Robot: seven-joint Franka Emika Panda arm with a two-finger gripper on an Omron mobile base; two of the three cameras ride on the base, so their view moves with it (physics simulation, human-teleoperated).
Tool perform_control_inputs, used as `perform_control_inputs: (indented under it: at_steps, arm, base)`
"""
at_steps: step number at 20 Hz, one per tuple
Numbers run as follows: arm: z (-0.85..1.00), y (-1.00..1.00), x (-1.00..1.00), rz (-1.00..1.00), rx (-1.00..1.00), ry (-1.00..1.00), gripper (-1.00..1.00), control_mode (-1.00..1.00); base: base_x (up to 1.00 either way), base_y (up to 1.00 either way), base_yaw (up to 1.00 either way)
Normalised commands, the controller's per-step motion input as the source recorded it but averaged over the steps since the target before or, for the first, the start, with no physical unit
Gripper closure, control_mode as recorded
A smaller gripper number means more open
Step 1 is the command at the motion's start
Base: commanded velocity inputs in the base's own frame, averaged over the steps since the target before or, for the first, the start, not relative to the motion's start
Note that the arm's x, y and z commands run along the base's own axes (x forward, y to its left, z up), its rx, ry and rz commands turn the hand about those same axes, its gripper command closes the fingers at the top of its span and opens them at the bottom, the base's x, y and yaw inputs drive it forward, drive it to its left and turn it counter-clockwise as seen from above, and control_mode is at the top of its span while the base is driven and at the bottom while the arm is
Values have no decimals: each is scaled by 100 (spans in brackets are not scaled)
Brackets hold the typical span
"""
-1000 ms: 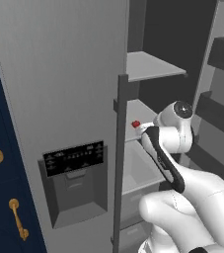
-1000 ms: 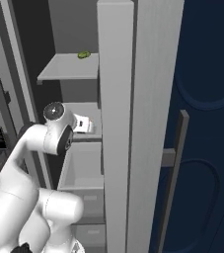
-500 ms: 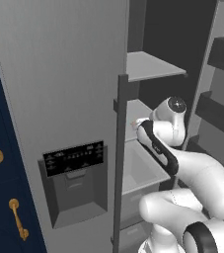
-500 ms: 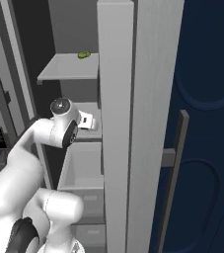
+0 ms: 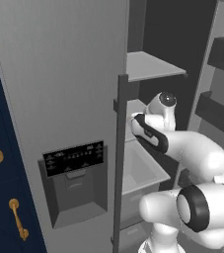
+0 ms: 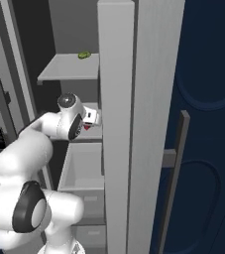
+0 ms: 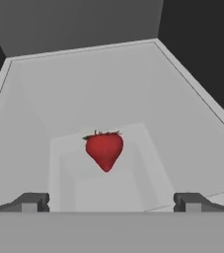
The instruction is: Take the strawberry from the fridge and place it on top of the pancake, located on the dining counter.
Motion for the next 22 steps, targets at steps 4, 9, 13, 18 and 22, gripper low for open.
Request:
perform_control_inputs:
  at_steps: [4, 9, 13, 18, 22]
  arm:
    - [-12, 8, 23, -7, 0, 0, -100, -100]
    - [-21, 0, 27, 0, 0, 0, -100, -100]
    - [-21, 0, 13, 0, 4, 0, -100, -100]
    - [-15, 0, 23, 0, 3, 4, -100, -100]
    - [-23, 0, 23, 0, 0, 8, -100, -100]
  base:
    - [0, 0, 0]
    - [0, 0, 0]
    - [0, 0, 0]
    - [0, 0, 0]
    - [0, 0, 0]
